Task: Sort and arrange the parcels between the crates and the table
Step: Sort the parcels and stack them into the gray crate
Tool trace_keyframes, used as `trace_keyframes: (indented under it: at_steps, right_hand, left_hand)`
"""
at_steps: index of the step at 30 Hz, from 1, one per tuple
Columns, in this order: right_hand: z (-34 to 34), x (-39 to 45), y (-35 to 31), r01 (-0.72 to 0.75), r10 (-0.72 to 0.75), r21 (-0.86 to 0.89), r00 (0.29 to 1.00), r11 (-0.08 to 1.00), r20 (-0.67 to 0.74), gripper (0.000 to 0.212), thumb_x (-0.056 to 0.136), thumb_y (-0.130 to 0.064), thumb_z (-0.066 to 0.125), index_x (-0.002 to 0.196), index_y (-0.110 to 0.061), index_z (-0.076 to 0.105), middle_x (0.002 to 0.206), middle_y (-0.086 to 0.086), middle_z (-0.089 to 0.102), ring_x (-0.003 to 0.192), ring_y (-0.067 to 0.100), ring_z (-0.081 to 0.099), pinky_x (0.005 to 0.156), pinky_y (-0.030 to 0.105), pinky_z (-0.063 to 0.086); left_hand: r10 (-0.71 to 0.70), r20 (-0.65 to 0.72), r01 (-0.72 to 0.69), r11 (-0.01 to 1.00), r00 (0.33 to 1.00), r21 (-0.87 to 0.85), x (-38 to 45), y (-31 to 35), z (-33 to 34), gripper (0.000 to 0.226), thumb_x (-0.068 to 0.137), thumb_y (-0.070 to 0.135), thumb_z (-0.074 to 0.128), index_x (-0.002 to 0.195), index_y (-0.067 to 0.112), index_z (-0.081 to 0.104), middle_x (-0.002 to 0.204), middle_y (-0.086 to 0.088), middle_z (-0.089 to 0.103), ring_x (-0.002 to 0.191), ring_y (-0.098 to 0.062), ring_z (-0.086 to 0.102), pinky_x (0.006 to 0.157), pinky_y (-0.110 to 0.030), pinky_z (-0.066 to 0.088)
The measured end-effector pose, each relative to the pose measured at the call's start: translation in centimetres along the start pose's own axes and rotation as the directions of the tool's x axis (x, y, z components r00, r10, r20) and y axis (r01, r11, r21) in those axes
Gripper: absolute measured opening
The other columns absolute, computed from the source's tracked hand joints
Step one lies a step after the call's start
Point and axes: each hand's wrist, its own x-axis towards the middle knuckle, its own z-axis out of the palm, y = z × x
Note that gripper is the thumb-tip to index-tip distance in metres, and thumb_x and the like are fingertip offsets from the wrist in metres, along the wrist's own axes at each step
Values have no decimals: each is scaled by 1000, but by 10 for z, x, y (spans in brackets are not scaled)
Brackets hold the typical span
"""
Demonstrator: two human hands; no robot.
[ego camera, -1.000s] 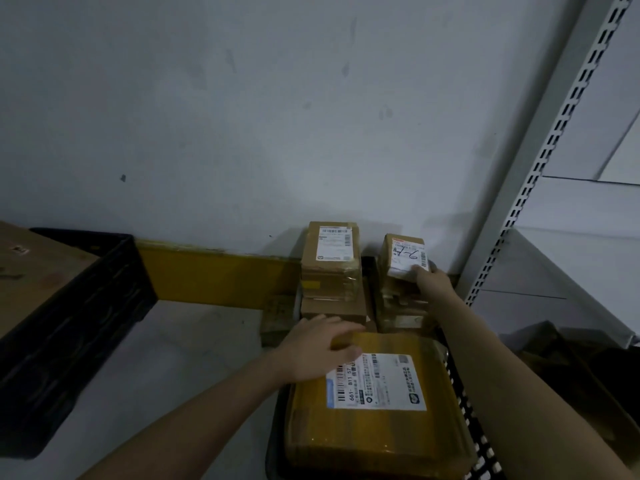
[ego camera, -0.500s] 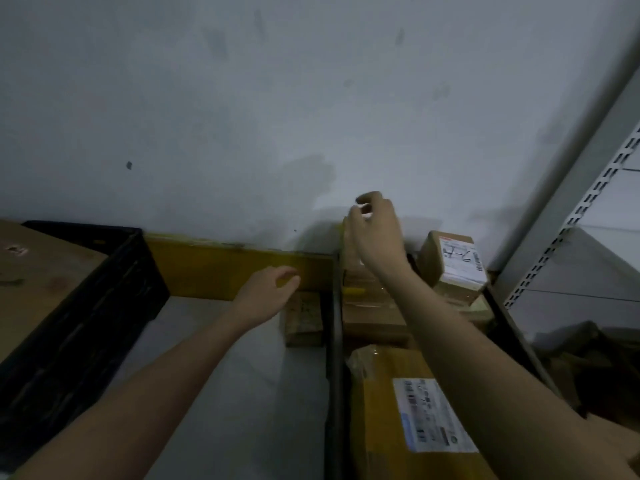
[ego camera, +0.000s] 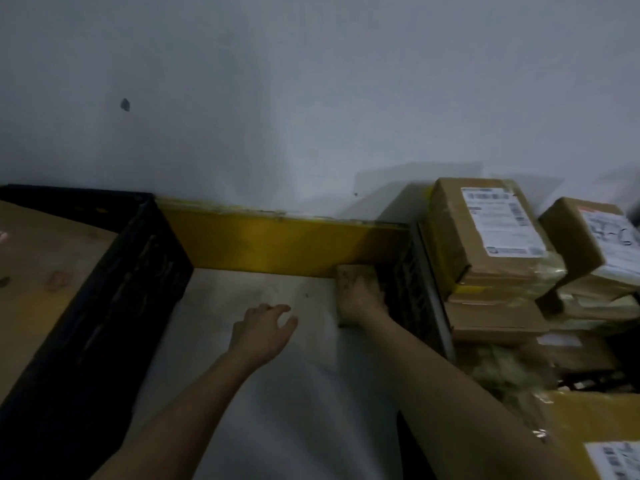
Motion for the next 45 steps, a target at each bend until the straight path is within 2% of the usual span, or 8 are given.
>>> trace_keyframes:
  at_steps: [4, 17, 22, 26, 29, 33, 41, 45]
  right_hand:
    - [18, 12, 10, -136, 138, 24, 987, 990, -79, 66, 100, -37, 48, 155, -18, 17, 163, 13, 4, 146, 41, 14, 115, 53, 24]
    - [35, 7, 20, -60, 120, 330, 979, 942, -165, 69, 87, -29, 71, 144, -20, 33, 158, 15, 12, 140, 46, 25, 107, 52, 39]
    - [26, -22, 15, -222, 175, 777, 974, 590, 145, 51, 90, -47, 64, 129, -15, 58, 131, 11, 60, 104, 27, 60, 78, 35, 51]
    - [25, -56, 14, -353, -77, 906, 922, 232, 379, 43, 91, -51, 52, 102, -13, 69, 108, 15, 65, 98, 30, 62, 79, 44, 57]
    - [25, -76, 14, -315, -239, 940, 910, 135, 339, 57, 88, -55, 49, 122, -13, 67, 129, 22, 59, 107, 36, 59, 74, 47, 58]
    - [10, -105, 18, -317, -351, 942, 874, 114, 337, 61, 91, -59, 42, 130, -20, 65, 134, 21, 60, 120, 45, 58, 86, 54, 57]
    - [-34, -162, 28, -236, -492, 953, 817, 192, 301, 64, 97, -58, 23, 137, -20, 56, 128, 24, 64, 110, 50, 63, 67, 40, 60]
    - [-68, -200, 21, -141, -459, 955, 852, 262, 252, 60, 101, -54, 24, 135, -17, 55, 120, 21, 66, 102, 45, 67, 63, 45, 61]
  left_hand:
    - [-11, 87, 10, 1000, 996, 7, 9, -26, 27, 52, 98, 58, 38, 144, 35, 45, 146, -2, 48, 134, -25, 42, 104, -38, 37]
    - [-40, 95, 65, 955, 995, -288, 18, -30, 29, 47, 97, 53, 49, 137, 30, 54, 138, -5, 55, 124, -24, 53, 104, -39, 44]
    - [-174, 163, 238, 697, 971, -677, 3, -11, 1, 46, 102, 47, 44, 141, 23, 46, 141, -5, 50, 121, -24, 52, 94, -36, 43]
    - [-252, 210, 295, 373, 945, -880, -22, 1, -21, 45, 98, 58, 42, 134, 31, 42, 130, -4, 54, 110, -26, 59, 93, -49, 53]
    - [-213, 202, 252, 239, 956, -938, -44, 10, -33, 52, 93, 66, 46, 134, 35, 46, 126, -5, 57, 107, -29, 63, 89, -52, 56]
    - [-189, 111, 142, 159, 976, -977, -74, 29, -48, 50, 95, 62, 46, 128, 26, 55, 121, -9, 62, 102, -28, 65, 80, -45, 57]
    - [-143, -5, 13, 127, 990, -992, -134, 60, -75, 61, 90, 63, 53, 137, 23, 49, 125, -12, 60, 110, -30, 63, 80, -47, 58]
    - [-167, -103, -85, 112, 981, -990, -160, 84, -92, 54, 91, 52, 59, 133, 18, 54, 119, -15, 67, 102, -32, 67, 77, -44, 57]
